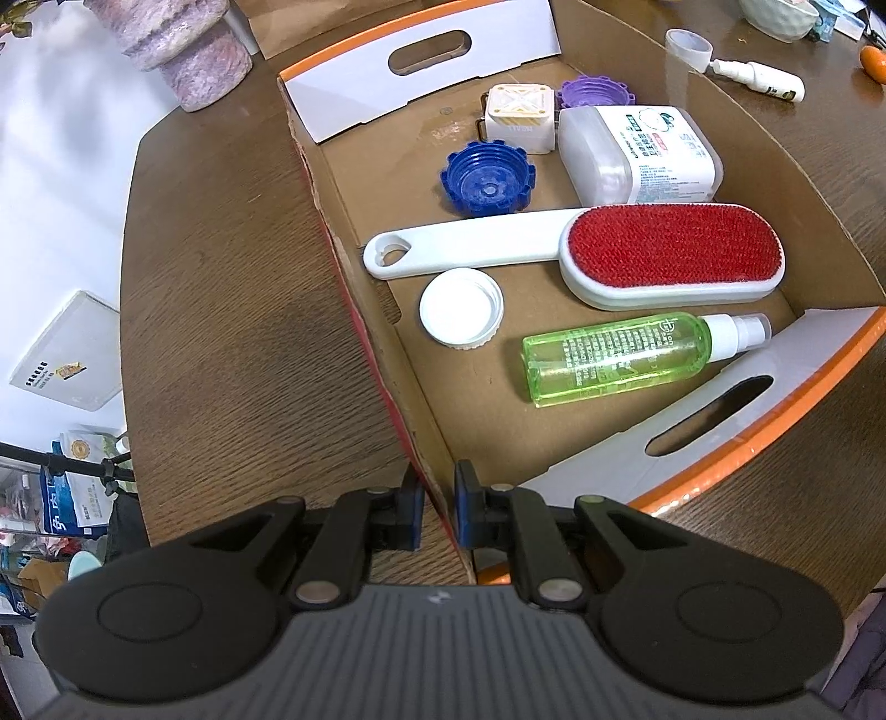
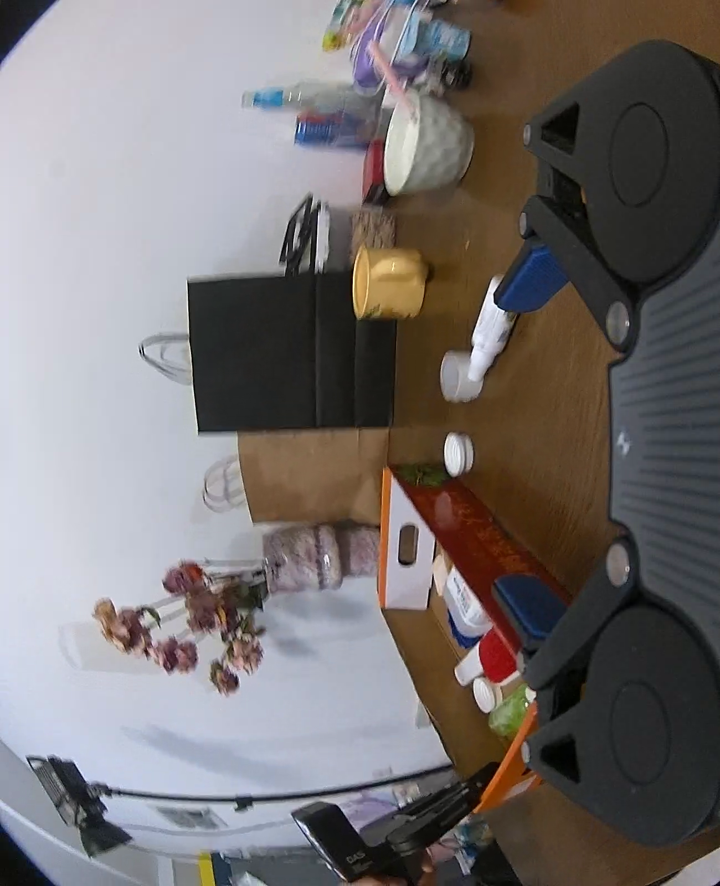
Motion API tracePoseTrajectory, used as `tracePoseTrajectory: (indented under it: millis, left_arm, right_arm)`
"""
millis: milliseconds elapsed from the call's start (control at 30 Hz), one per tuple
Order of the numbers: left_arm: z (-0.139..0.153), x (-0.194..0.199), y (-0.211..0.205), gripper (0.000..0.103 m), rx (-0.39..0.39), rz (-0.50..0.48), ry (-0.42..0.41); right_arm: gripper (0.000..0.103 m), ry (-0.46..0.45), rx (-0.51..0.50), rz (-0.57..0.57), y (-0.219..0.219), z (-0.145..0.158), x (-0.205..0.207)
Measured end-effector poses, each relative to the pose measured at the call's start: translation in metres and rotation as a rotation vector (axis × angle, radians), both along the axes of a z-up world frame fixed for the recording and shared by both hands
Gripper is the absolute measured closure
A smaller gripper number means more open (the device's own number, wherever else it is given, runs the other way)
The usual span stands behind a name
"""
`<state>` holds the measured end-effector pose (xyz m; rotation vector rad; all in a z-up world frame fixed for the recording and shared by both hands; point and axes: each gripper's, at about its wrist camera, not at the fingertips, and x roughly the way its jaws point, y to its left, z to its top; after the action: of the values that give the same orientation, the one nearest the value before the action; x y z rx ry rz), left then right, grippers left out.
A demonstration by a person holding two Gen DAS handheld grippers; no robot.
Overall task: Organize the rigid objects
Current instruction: 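Withdraw the right tool toward the second white bottle cap, then grasp the white bottle cap with the right gripper, then carry the white cap into the orange box and open the right gripper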
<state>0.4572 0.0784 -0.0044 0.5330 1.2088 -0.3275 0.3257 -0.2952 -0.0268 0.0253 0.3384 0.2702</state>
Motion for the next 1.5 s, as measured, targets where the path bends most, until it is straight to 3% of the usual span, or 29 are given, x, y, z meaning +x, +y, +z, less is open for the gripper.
tracePoseTrajectory:
  millis: [133, 200, 267, 300, 467, 533, 567, 767, 867, 1133, 1300, 1500]
  left_arm:
    - [0.0, 0.0, 0.0, 0.092, -0.001, -0.006, 0.0]
    - [0.0, 0.0, 0.001, 0.092, -0.003, -0.005, 0.001]
    - [-0.001, 0.0, 0.001, 0.092, -0.003, -0.006, 0.001]
    - [-0.001, 0.0, 0.001, 0.092, -0.002, -0.006, 0.002]
    - [-0.001, 0.0, 0.0, 0.092, 0.002, -0.009, 0.004]
    - [-0.001, 0.0, 0.0, 0.092, 0.002, -0.009, 0.005]
    - [-0.001, 0.0, 0.0, 0.092, 0.002, -0.009, 0.005]
    - [-0.001, 0.0, -0.001, 0.092, 0.007, -0.012, 0.007]
    - [-0.001, 0.0, -0.001, 0.092, 0.008, -0.013, 0.008]
    - [-0.001, 0.0, 0.0, 0.092, 0.006, -0.008, 0.007]
    - [-0.001, 0.0, 0.0, 0.092, 0.001, -0.007, 0.005]
    - [-0.001, 0.0, 0.001, 0.092, 0.003, -0.004, 0.002]
  right_arm:
    - [0.009, 0.057, -0.035, 0.061, 0.019, 0.0, 0.052]
    - [0.018, 0.103, -0.025, 0.085, 0.029, -0.002, 0.086]
    - [0.021, 0.143, -0.027, 0.12, 0.04, -0.006, 0.121]
    - [0.026, 0.154, -0.038, 0.12, 0.047, -0.009, 0.136]
    - [0.032, 0.236, -0.119, 0.103, 0.075, -0.026, 0.209]
    - [0.042, 0.244, -0.122, 0.102, 0.08, -0.029, 0.226]
    - [0.053, 0.257, -0.128, 0.082, 0.081, -0.031, 0.234]
    - [0.052, 0.283, -0.168, 0.072, 0.083, -0.041, 0.255]
    - [0.061, 0.298, -0.162, 0.084, 0.082, -0.045, 0.262]
    - [0.064, 0.219, -0.16, 0.09, 0.078, -0.026, 0.238]
    - [0.064, 0.088, -0.144, 0.161, 0.061, 0.008, 0.163]
    - [0.064, -0.028, -0.055, 0.215, 0.026, 0.043, 0.063]
